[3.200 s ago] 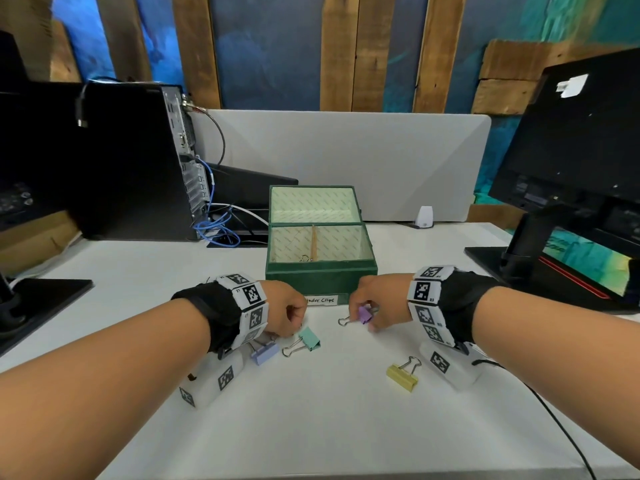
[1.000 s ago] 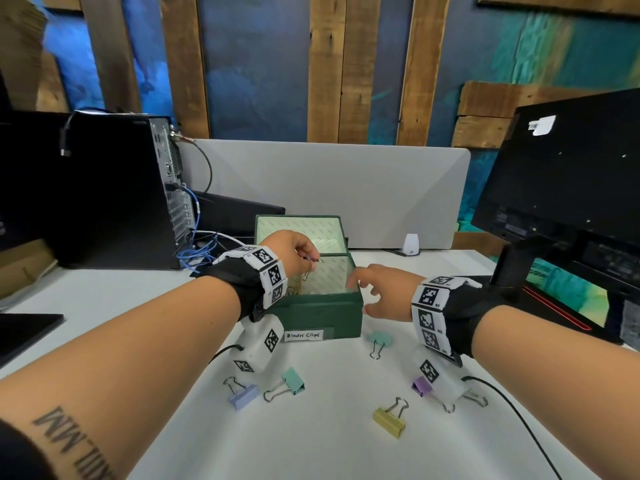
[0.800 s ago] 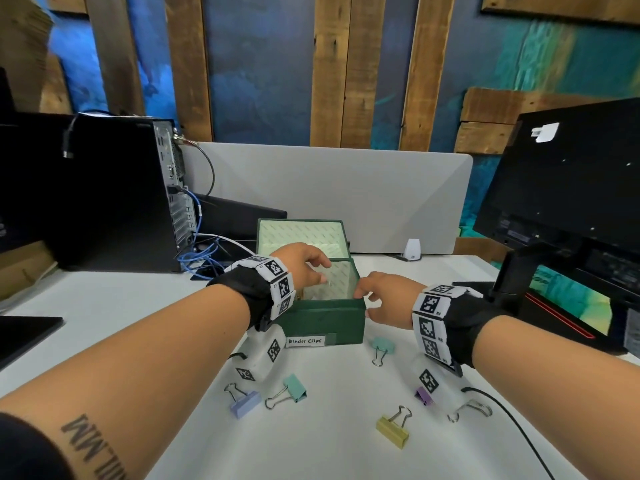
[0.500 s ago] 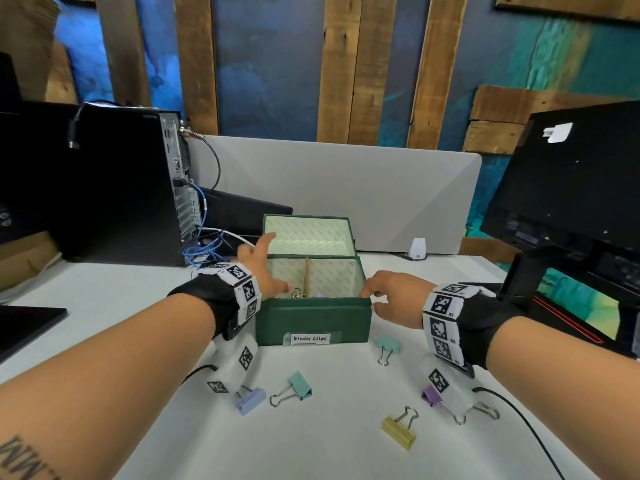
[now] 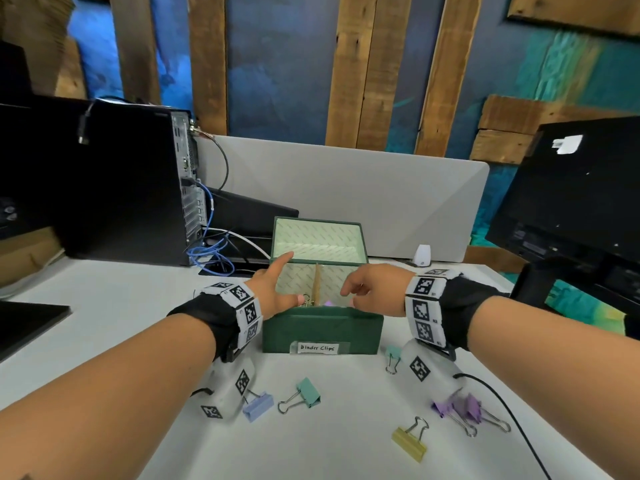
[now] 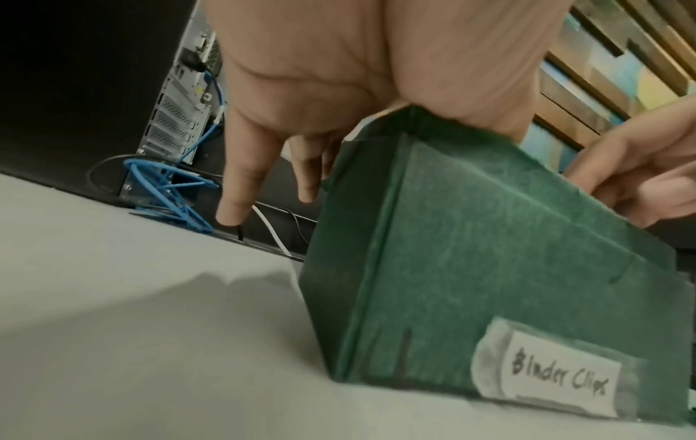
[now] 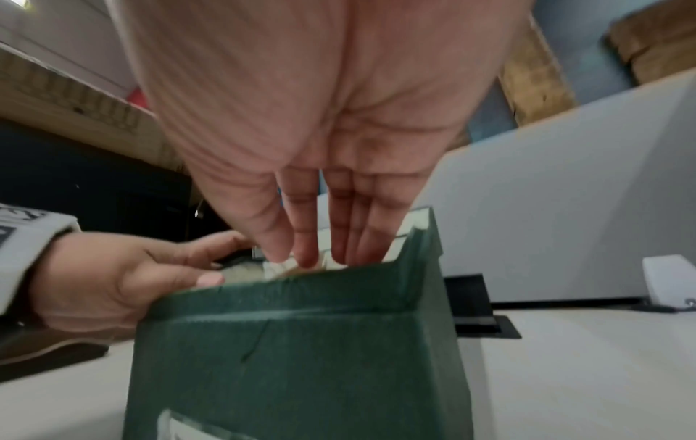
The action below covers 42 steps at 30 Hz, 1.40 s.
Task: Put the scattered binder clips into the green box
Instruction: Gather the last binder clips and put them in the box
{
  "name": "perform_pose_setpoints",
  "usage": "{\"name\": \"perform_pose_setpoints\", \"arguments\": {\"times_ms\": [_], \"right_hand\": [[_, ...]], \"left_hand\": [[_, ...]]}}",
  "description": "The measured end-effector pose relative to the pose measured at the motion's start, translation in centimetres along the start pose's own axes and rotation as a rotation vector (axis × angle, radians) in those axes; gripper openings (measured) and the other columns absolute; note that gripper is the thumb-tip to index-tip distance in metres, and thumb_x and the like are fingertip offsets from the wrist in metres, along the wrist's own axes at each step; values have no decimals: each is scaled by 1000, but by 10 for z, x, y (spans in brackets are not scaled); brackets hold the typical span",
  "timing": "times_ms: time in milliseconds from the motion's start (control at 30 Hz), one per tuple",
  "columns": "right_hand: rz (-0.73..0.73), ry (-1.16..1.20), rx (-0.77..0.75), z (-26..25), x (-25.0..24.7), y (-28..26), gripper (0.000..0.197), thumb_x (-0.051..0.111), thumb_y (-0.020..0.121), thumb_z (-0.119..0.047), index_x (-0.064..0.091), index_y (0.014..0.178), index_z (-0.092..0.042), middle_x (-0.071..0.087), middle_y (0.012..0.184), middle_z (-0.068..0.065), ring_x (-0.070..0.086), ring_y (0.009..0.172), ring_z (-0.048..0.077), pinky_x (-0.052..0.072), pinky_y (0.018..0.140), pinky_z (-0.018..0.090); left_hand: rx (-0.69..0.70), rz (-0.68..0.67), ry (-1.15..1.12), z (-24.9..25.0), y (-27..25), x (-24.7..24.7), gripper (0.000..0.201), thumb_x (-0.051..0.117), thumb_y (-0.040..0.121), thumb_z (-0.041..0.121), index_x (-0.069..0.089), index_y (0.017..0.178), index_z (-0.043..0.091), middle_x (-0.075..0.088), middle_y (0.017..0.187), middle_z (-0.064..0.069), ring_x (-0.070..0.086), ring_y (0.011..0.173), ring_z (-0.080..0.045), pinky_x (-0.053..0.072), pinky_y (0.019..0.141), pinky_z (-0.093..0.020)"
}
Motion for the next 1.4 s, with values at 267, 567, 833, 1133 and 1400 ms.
{"name": "perform_pose_setpoints", "arguments": {"times_ms": [267,567,833,1133,1400], "right_hand": [[-232,-235,36,-24,6,39,44,53,91,-20,48,134,-20,57,131,6,55,115,26,44,91,30],[-430,-494,64,-32,27,44,37,46,95,-11,50,131,-2,57,118,14,55,104,28,47,77,28],[-281,-247,21,-34,-3,35,11,54,88,-6,56,80,-13,59,84,1,53,69,13,46,68,21],[206,203,-60,-53,-57,36,19,71,80,-28,56,88,-19,67,105,2,59,87,17,45,80,29],[194,301,-38,-30,-31,38,14,70,81,-26,56,84,-24,64,97,-8,62,94,16,46,82,26]], "left_hand": [[77,-11,-65,-5,-9,5,58,63,84,37,35,134,29,44,139,-9,54,114,-25,44,95,-28],[101,-18,-70,-5,-11,7,73,61,86,34,18,145,33,30,150,-10,44,129,-25,37,101,-26],[77,-24,-117,-7,-12,8,74,61,86,33,18,146,32,30,150,-9,43,130,-25,36,101,-25],[-9,-28,-99,0,-9,3,78,59,88,28,10,149,26,47,136,-17,57,111,-30,42,84,-24],[-35,-33,-59,7,-15,-2,76,51,93,26,1,150,25,58,113,-16,44,57,-12,33,45,-16]]}}
Point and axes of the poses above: each hand's wrist, its own y-axis towards the middle knuckle, its own x-axis out of the palm, z = x × y, the point moved 3 cm from there along y, towards the middle knuckle
